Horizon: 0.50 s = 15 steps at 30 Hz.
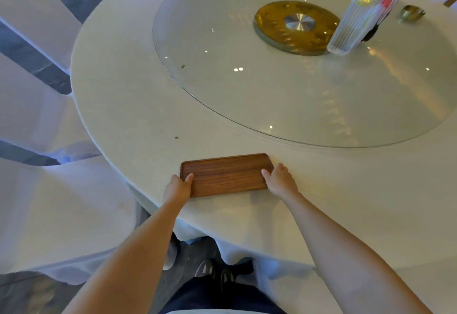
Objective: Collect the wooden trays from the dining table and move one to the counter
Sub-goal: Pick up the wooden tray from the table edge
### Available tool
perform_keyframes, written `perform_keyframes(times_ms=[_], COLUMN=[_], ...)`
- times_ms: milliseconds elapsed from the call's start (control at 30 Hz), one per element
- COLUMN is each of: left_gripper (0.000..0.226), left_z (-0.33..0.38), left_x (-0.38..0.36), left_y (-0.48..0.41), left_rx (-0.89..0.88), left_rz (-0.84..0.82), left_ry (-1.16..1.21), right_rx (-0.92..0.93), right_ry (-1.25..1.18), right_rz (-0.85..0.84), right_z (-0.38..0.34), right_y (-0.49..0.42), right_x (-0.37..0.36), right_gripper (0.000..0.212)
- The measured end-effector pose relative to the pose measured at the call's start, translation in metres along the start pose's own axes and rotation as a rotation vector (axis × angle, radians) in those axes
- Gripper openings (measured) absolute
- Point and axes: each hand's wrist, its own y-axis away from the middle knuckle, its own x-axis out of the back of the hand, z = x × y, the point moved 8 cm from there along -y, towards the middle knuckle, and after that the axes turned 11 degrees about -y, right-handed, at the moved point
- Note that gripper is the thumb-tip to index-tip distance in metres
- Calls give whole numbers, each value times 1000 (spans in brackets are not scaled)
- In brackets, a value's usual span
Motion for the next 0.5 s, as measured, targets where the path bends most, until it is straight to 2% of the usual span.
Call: perform_keyframes(times_ms=[200,500], left_gripper=[39,38], left_z=[-29,-108], left_x=[30,131], left_y=[7,44], left_rx=[52,193], left_rz=[113,431], left_ry=[52,261], right_rx=[91,425], right_ry=[-29,14], right_rz=[-70,-168], right_z=[-37,-158], right_y=[8,42], right_x=[-17,-58], right_gripper=[50,49])
